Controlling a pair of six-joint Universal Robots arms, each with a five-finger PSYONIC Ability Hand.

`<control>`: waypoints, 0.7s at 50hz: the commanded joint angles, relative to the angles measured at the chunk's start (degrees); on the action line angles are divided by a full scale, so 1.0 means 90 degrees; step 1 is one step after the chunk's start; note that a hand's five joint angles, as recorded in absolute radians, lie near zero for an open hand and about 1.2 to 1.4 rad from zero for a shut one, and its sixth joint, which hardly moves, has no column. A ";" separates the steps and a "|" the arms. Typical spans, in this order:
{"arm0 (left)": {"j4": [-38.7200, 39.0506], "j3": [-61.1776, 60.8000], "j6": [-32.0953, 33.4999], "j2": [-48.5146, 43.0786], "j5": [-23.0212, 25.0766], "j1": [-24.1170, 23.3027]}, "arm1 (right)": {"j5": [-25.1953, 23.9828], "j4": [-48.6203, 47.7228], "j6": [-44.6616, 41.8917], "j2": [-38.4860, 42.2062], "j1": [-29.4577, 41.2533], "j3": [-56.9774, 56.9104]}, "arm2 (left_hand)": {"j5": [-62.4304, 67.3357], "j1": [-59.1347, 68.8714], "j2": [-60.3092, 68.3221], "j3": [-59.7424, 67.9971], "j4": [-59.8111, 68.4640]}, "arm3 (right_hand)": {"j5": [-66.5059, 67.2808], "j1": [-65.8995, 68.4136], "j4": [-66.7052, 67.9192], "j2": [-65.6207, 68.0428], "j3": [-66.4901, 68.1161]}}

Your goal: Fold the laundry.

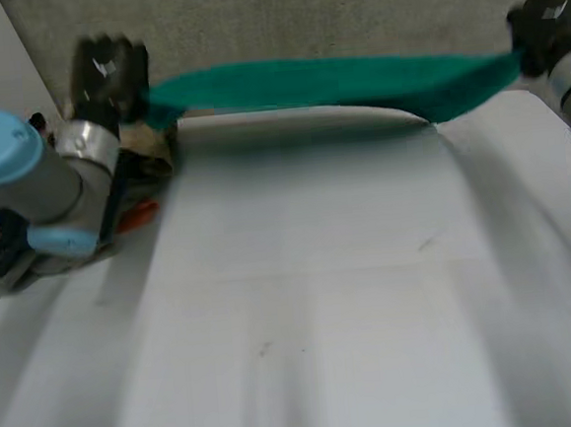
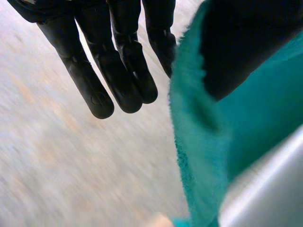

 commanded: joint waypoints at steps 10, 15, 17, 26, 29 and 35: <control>-0.3181 -0.3233 0.2404 0.1593 0.0022 -0.0006 | -0.0098 0.2400 -0.2295 -0.0656 -0.0689 0.2552 | 0.1565 0.1419 0.1260 0.1286 0.1245 | 0.1279 0.1683 0.1259 0.1402 0.1318; -0.4978 -0.4180 0.2941 0.2794 0.0041 -0.0006 | -0.0196 0.3524 -0.3584 -0.1907 -0.1275 0.3920 | 0.1565 0.1419 0.1260 0.1286 0.1245 | 0.1279 0.1683 0.1259 0.1402 0.1318; -0.5662 -0.4445 0.3020 0.3214 0.0061 0.0004 | -0.0264 0.3768 -0.4255 -0.2287 -0.1490 0.4368 | 0.1565 0.1419 0.1260 0.1286 0.1245 | 0.1279 0.1683 0.1259 0.1402 0.1318; -0.5158 -0.3510 0.2952 0.2563 0.0042 -0.0064 | -0.0440 0.2921 -0.3676 -0.2261 -0.1443 0.4001 | 0.1565 0.1419 0.1260 0.1286 0.1245 | 0.1279 0.1683 0.1259 0.1402 0.1318; -0.4571 -0.2806 0.2796 0.1947 -0.0007 -0.0152 | -0.0498 0.2249 -0.3023 -0.1551 -0.1190 0.3544 | 0.1565 0.1419 0.1260 0.1286 0.1245 | 0.1279 0.1683 0.1259 0.1402 0.1318; -0.3878 -0.1275 0.2074 0.0728 -0.0289 -0.0289 | -0.0391 0.0929 -0.2317 -0.0581 -0.0417 0.2419 | 0.1565 0.1419 0.1260 0.1286 0.1245 | 0.1279 0.1683 0.1259 0.1402 0.1318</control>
